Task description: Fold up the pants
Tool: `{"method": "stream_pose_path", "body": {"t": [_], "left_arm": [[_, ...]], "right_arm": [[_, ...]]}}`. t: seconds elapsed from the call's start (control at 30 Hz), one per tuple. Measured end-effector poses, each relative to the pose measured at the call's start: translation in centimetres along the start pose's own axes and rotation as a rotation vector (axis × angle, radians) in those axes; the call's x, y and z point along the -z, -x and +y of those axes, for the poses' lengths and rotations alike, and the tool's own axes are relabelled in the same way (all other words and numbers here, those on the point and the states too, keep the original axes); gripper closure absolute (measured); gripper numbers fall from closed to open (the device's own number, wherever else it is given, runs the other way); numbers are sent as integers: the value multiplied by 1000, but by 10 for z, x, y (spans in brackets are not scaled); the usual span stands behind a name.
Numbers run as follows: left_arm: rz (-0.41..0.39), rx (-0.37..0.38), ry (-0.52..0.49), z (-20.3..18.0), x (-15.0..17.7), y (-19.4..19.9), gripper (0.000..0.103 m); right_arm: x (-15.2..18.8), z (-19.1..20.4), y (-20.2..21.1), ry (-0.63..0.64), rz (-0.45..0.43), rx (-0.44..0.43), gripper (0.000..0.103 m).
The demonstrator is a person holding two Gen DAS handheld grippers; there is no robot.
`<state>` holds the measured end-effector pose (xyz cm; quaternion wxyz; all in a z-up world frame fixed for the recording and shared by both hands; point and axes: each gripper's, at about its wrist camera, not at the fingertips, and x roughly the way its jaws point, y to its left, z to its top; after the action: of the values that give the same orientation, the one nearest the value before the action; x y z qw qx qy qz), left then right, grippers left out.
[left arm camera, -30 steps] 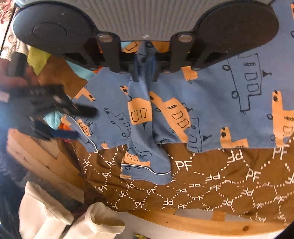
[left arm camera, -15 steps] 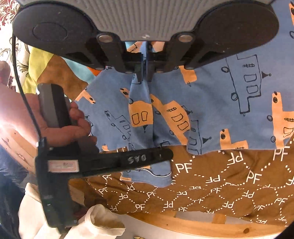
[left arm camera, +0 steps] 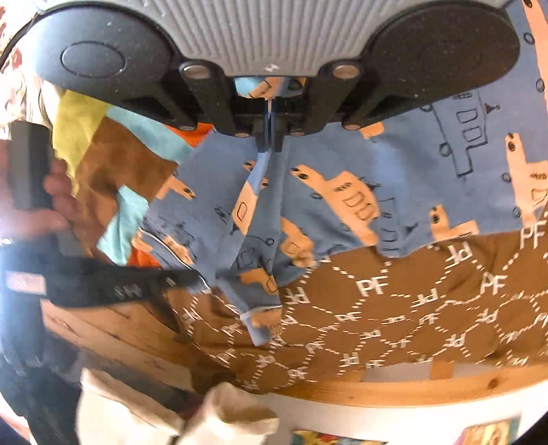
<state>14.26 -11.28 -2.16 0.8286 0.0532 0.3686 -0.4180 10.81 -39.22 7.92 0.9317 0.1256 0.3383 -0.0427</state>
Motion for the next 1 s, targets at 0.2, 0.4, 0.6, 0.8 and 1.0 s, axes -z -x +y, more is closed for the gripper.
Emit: {"method": "stream_pose_path", "body": {"t": [0.2,0.4,0.6,0.8,1.0], "left_arm": [[31,-13,-97,-13,8,-9,102],[53,15,-56,-6,10,-6,95],[76,17,3,17,4,13,35],[30,-76,49,47,-54,3,34],[-16,-19,79,53,-137,-54,32]], "right_arm": [[48,-39,15,-86,116,90,96],[50,-19,16,134,62,57,55],[47,34,-4,571,-78,-24,31],[64,74,-42,906,-91,-22,41],[75,82,-59,994,-95,57,57]]}}
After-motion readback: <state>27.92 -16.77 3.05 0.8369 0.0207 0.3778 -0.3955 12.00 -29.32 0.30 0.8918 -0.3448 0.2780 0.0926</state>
